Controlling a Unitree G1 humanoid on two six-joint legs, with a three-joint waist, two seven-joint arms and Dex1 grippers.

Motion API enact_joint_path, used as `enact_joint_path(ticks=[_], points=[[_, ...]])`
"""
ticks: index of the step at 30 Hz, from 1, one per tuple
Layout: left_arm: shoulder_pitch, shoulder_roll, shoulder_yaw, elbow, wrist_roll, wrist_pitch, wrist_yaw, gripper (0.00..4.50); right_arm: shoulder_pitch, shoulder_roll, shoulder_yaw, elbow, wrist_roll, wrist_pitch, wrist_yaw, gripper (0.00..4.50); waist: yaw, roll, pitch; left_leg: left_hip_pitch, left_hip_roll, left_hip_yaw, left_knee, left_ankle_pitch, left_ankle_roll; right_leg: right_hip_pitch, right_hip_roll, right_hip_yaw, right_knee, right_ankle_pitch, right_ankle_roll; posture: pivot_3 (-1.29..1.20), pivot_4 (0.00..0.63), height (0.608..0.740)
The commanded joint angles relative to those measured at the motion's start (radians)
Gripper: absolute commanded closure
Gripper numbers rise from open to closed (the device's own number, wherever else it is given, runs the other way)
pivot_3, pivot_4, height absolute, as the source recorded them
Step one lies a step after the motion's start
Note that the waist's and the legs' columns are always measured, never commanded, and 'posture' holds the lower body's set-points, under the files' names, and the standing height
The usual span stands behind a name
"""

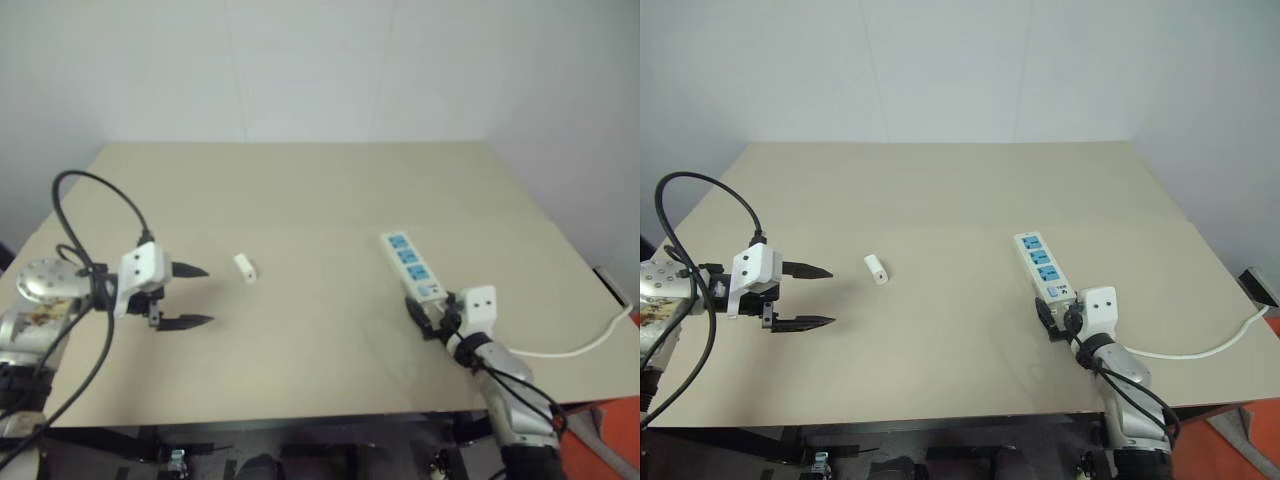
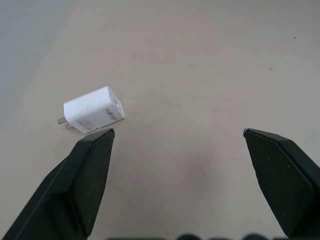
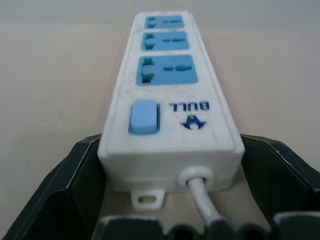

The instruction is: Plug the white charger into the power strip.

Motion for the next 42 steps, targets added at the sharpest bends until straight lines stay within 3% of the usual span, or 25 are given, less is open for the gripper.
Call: enact_joint_path(ticks=[1,6,11,17,21,24,28,33,37,42], points=[[-0.006,-0.001,0.008,-0.004,0.001,-0.013,0.006,0.0,-0.025,0.011,0.002,0.015,-0.006,-0.047,-0.018,0.03,0.0,0.0,0.0,0.0,0.0,0.0,0.0,0.0,0.0,0.0,0.0,0.0,0.0,0.0,0.0,0.0,0.15,0.74],[-0.004,-0.003,0.009,-0.002,0.001,-0.014,0.009,0.0,-0.04,0.019,-0.006,0.045,0.013,-0.048,-0.012,0.03,-0.002,0.0,0.0,0.0,0.0,0.0,0.0,0.0,0.0,0.0,0.0,0.0,0.0,0.0,0.0,0.0,0.15,0.74],[-0.006,-0.011,0.008,-0.006,0.001,-0.009,0.016,0.0,-0.035,0.008,0.003,0.055,0.012,-0.058,0.007,1.08,-0.001,0.0,0.0,0.0,0.0,0.0,0.0,0.0,0.0,0.0,0.0,0.0,0.0,0.0,0.0,0.0,0.15,0.74],[-0.087,-0.029,-0.036,0.005,0.018,-0.02,-0.01,0.0,-0.026,-0.008,0.019,0.055,-0.011,-0.069,0.017,1.08,0.0,-0.001,0.0,0.0,0.0,0.0,0.0,0.0,0.0,0.0,0.0,0.0,0.0,0.0,0.0,0.0,0.15,0.74],[-0.339,-0.029,-0.211,0.102,0.151,-0.118,-0.178,0.0,-0.036,-0.015,0.019,0.076,-0.009,-0.067,0.021,1.08,0.008,-0.004,-0.002,0.0,-0.001,0.0,0.001,0.0,0.0,0.001,0.0,-0.001,0.0,0.0,0.0,0.0,0.15,0.74],[-0.547,-0.064,-0.38,0.276,0.241,-0.278,-0.241,0.0,-0.05,-0.023,0.026,0.095,-0.009,-0.065,0.033,1.08,0.004,-0.004,-0.003,0.001,-0.002,0.0,0.001,0.0,0.0,0.003,0.001,0.0,-0.001,0.0,0.0,0.0,0.15,0.74],[-0.824,-0.147,-0.659,0.538,0.295,-0.493,-0.245,0.0,-0.067,-0.033,0.039,0.123,-0.015,-0.059,0.049,1.08,0.0,-0.005,-0.003,0.001,-0.002,0.0,0.002,0.0,0.0,0.003,0.001,0.001,-0.001,0.0,0.0,0.0,0.15,0.74],[-1.051,-0.301,-0.904,0.863,0.388,-0.733,-0.245,0.0,-0.076,-0.045,0.051,0.137,-0.014,-0.048,0.068,1.08,-0.007,-0.005,-0.003,0.0,-0.002,0.0,0.003,-0.001,0.001,0.002,0.002,0.002,-0.001,0.0,0.0,0.0,0.15,0.74],[-1.12,-0.391,-0.991,1.014,0.455,-0.857,-0.245,0.0,-0.072,-0.045,0.051,0.132,-0.01,-0.039,0.062,1.08,-0.013,-0.005,-0.003,-0.002,-0.002,0.0,0.003,-0.001,0.002,0.001,0.002,0.003,-0.002,0.0,0.001,0.0,0.15,0.74],[-1.133,-0.457,-0.996,1.085,0.62,-0.951,-0.204,0.0,-0.047,-0.043,0.055,0.101,-0.013,-0.032,0.054,1.08,-0.013,-0.006,-0.002,-0.004,-0.002,-0.001,0.004,-0.001,0.003,0.0,0.002,0.002,-0.002,0.0,0.001,0.0,0.15,0.74]])
